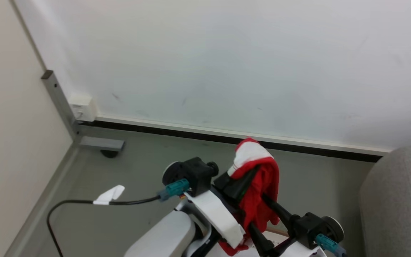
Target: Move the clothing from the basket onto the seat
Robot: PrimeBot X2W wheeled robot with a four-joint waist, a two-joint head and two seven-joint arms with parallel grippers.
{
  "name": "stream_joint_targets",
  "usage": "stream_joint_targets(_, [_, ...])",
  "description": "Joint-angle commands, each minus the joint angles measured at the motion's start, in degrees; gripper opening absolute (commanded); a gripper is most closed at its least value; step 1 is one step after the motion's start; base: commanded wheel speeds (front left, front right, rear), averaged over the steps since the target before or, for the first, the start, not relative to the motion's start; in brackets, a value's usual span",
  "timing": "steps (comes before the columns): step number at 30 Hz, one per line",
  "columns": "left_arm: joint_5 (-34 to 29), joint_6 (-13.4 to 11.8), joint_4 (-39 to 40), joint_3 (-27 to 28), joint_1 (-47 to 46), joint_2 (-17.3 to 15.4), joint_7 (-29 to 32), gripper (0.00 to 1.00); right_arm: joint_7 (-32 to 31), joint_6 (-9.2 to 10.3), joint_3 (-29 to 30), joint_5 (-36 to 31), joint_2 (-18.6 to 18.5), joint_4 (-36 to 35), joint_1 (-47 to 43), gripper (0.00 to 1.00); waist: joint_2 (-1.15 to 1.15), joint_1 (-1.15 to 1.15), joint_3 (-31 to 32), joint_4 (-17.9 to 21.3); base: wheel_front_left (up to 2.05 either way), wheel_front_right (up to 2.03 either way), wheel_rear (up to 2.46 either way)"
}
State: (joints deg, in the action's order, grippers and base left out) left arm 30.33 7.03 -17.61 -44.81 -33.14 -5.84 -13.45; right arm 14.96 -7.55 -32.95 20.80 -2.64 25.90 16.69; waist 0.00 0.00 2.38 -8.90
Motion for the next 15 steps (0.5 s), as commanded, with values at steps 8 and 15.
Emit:
stream_joint_targets(8, [1.8, 0.4, 1.1, -4.9, -0.6, 1.1, 1.1, 0.00, 0.1, 0.13, -0.2, 1.0, -0.2, 4.8, 3.5, 1.00, 0.00, 0.00, 0.4, -5.3, 0.00, 0.00, 0.00])
stream_joint_targets(15, [3.2, 0.5, 1.2, -6.5, -1.4, 0.9, 0.8, 0.00, 0.1, 0.12, -1.1, 2.6, -0.2, 6.7, 5.0, 0.00, 0.00, 0.00, 0.3, -7.1, 0.00, 0.00, 0.00])
